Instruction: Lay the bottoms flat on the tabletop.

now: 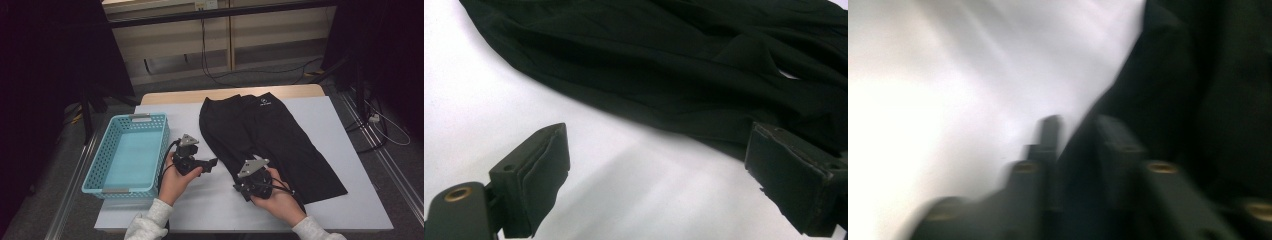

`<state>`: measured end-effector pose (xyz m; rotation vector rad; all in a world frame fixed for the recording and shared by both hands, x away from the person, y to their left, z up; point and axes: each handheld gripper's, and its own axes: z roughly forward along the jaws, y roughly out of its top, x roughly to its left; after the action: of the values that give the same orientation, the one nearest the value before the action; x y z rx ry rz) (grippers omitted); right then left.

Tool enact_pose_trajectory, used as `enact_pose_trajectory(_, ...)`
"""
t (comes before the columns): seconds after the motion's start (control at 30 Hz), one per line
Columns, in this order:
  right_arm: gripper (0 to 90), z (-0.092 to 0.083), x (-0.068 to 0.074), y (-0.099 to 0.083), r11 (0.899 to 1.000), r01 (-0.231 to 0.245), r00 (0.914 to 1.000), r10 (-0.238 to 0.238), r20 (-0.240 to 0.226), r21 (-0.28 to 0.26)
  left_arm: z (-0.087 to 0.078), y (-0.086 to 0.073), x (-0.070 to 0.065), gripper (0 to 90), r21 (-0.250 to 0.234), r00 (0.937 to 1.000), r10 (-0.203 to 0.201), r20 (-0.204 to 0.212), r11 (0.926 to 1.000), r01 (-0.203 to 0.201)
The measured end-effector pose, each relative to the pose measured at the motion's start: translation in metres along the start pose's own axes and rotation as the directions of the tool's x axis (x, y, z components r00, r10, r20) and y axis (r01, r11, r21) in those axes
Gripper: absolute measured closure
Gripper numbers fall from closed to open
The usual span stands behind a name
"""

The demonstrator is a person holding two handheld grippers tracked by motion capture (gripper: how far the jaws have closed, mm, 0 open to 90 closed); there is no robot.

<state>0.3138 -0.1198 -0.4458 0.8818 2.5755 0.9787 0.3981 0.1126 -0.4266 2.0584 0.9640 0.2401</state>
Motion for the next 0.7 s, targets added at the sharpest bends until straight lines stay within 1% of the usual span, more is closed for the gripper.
enact_pose_trajectory(0.03, 87.1, 0.0, -0.001, 0.001, 1.0, 0.005, 0.9999, -0.005, 0.012, 0.009, 0.0, 0.0, 0.001, 10.9, 0.003, 1.0, 0.003, -0.002, 1.0, -0.003)
enact_pose_trajectory(0.07, 87.9, -0.001, -0.004, 0.0, 1.0, -0.008, 0.9999, 0.008, 0.015, 0.007, 0.0, 0.0, 0.001, 10.9, 0.008, 1.0, 0.005, -0.002, 1.0, -0.005)
enact_pose_trajectory(0.1, 88.6, -0.001, -0.006, 0.0, 1.0, -0.027, 0.9996, 0.027, 0.004, 0.0, 0.0, -0.001, 0.002, 10.9, 0.008, 1.0, 0.002, -0.003, 1.0, -0.002)
enact_pose_trajectory(0.17, 88.8, -0.004, -0.007, -0.001, 1.0, -0.029, 0.9996, 0.029, -0.003, 0.002, -0.001, -0.001, 0.002, 10.9, 0.007, 1.0, 0.001, -0.004, 1.0, -0.001)
enact_pose_trajectory(0.2, 88.8, -0.006, -0.008, -0.001, 0.999, -0.036, 0.9992, 0.036, -0.017, -0.012, -0.001, -0.001, 0.002, 10.9, 0.008, 1.0, 0.0, -0.004, 1.0, 0.0)
enact_pose_trajectory(0.23, 88.8, -0.01, -0.009, 0.0, 0.998, -0.056, 0.9978, 0.054, -0.038, -0.027, -0.001, 0.0, 0.002, 10.9, 0.008, 1.0, 0.0, -0.004, 1.0, 0.0)
enact_pose_trajectory(0.3, 88.7, -0.017, -0.013, 0.0, 0.996, -0.077, 0.9965, 0.075, -0.038, -0.055, 0.0, -0.001, 0.002, 10.9, 0.009, 1.0, 0.003, -0.003, 1.0, -0.003)
enact_pose_trajectory(0.37, 88.4, -0.025, -0.021, -0.002, 0.989, -0.121, 0.9915, 0.116, -0.059, -0.09, 0.001, -0.001, 0.001, 10.9, 0.012, 1.0, 0.005, -0.001, 0.9999, -0.005)
enact_pose_trajectory(0.4, 88.3, -0.028, -0.025, -0.004, 0.983, -0.147, 0.9878, 0.14, -0.069, -0.109, 0.001, -0.002, 0.001, 10.9, 0.012, 1.0, 0.005, -0.002, 0.9999, -0.005)
enact_pose_trajectory(0.47, 88.0, -0.034, -0.033, -0.009, 0.973, -0.194, 0.9787, 0.183, -0.094, -0.126, 0.001, -0.002, 0.001, 10.9, 0.016, 1.0, 0.006, -0.001, 0.9999, -0.006)
enact_pose_trajectory(0.5, 88.3, -0.036, -0.037, -0.011, 0.969, -0.211, 0.9748, 0.198, -0.102, -0.13, 0.001, -0.001, 0.001, 10.9, 0.015, 1.0, 0.006, -0.001, 0.9999, -0.006)
enact_pose_trajectory(0.53, 88.7, -0.038, -0.039, -0.013, 0.967, -0.221, 0.9726, 0.209, -0.102, -0.129, 0.001, -0.001, 0.001, 10.9, 0.012, 1.0, 0.006, -0.005, 0.9999, -0.006)
enact_pose_trajectory(0.57, 89.1, -0.039, -0.04, -0.015, 0.968, -0.216, 0.9744, 0.205, -0.092, -0.125, 0.001, -0.001, 0.001, 10.9, 0.014, 1.0, 0.007, -0.003, 0.9999, -0.007)
enact_pose_trajectory(0.6, 88.8, -0.039, -0.041, -0.016, 0.967, -0.218, 0.9736, 0.206, -0.097, -0.13, 0.001, -0.001, 0.001, 10.9, 0.014, 1.0, 0.007, -0.002, 0.9999, -0.007)
enact_pose_trajectory(0.63, 88.5, -0.039, -0.042, -0.017, 0.964, -0.229, 0.9705, 0.215, -0.109, -0.134, 0.001, -0.001, 0.001, 10.9, 0.013, 1.0, 0.003, -0.004, 0.9999, -0.003)
enact_pose_trajectory(0.7, 89.5, -0.039, -0.042, -0.016, 0.973, -0.203, 0.9778, 0.195, -0.076, -0.114, 0.002, -0.001, 0.001, 10.9, 0.016, 1.0, 0.006, 0.001, 0.9998, -0.006)
